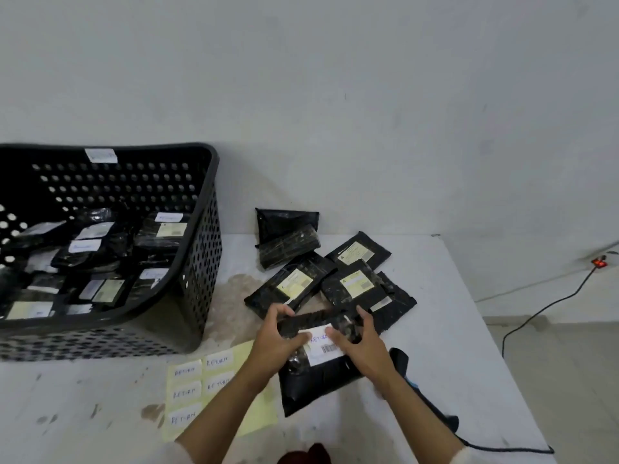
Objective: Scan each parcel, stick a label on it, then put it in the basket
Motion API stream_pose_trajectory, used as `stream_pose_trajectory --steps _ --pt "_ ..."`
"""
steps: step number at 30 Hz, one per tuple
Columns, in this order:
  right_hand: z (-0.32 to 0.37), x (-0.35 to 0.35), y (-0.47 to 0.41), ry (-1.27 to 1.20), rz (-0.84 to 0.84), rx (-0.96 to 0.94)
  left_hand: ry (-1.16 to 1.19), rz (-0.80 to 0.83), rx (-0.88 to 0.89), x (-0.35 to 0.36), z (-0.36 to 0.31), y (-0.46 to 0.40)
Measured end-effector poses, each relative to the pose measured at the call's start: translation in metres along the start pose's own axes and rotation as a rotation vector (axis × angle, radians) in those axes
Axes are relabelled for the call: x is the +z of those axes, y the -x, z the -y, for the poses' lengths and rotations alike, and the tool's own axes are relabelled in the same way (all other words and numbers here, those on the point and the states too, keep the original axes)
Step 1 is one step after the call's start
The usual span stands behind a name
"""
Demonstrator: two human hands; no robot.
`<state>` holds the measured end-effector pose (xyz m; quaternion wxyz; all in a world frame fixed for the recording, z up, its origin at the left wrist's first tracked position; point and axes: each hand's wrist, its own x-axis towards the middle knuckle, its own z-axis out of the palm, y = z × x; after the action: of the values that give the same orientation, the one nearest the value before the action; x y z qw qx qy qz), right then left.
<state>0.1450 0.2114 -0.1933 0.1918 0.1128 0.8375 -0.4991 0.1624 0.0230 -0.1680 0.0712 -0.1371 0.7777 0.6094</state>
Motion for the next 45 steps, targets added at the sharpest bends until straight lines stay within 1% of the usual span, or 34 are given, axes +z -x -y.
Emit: stream_pose_trajectory --steps 2,3,5,7,8,10,11,14,17,20,28,32,37,39,41,43,45 --pt "0.023 -0.013 -0.001 -0.035 0.040 -0.034 0.073 0.042 0.065 -0.012 -0.025 -0.005" --pt "0.035 -0.019 -0.001 -0.061 0.011 -0.068 0.080 0.023 0.102 -0.016 -0.038 -0.006" --pt "0.062 -0.028 0.001 -0.181 -0.100 -0.138 0.048 -0.106 0.172 -0.019 -0.063 -0.008" --pt "0.089 -0.035 0.006 -0.277 -0.232 -0.221 0.016 -0.270 0.179 -0.017 -0.087 -0.007" --pt "0.101 -0.038 0.010 -0.298 -0.291 -0.263 0.001 -0.315 0.162 -0.016 -0.099 -0.005" --pt "0.121 -0.042 0.019 -0.309 -0.386 -0.336 -0.036 -0.339 0.150 -0.016 -0.120 -0.003" --pt "0.128 -0.043 0.024 -0.305 -0.420 -0.361 -0.059 -0.342 0.174 -0.018 -0.128 -0.003" --pt "0.140 -0.048 0.035 -0.252 -0.471 -0.372 -0.131 -0.351 0.327 -0.026 -0.148 -0.001" --pt "0.147 -0.056 0.037 -0.239 -0.421 -0.375 -0.176 -0.359 0.464 -0.030 -0.160 0.005" --pt "0.157 -0.062 0.039 -0.283 -0.372 -0.412 -0.157 -0.374 0.519 -0.033 -0.163 0.009" --pt "0.183 -0.035 0.047 -0.270 -0.423 -0.569 -0.087 -0.405 0.551 -0.060 -0.163 0.013" --pt "0.201 -0.006 0.052 -0.285 -0.370 -0.602 -0.065 -0.437 0.565 -0.090 -0.156 0.017" --pt "0.233 0.037 0.049 -0.279 -0.265 -0.574 0.034 -0.445 0.539 -0.142 -0.141 0.022" --pt "0.249 0.058 0.047 -0.238 -0.285 -0.593 0.048 -0.419 0.495 -0.169 -0.136 0.022" --pt "0.263 0.081 0.044 -0.244 -0.310 -0.599 -0.058 -0.380 0.449 -0.200 -0.135 0.020" --pt "0.277 0.106 0.037 -0.272 -0.283 -0.578 -0.140 -0.282 0.409 -0.238 -0.135 0.013" --pt "0.291 0.128 0.031 -0.324 -0.234 -0.550 -0.125 -0.164 0.366 -0.270 -0.133 0.005"
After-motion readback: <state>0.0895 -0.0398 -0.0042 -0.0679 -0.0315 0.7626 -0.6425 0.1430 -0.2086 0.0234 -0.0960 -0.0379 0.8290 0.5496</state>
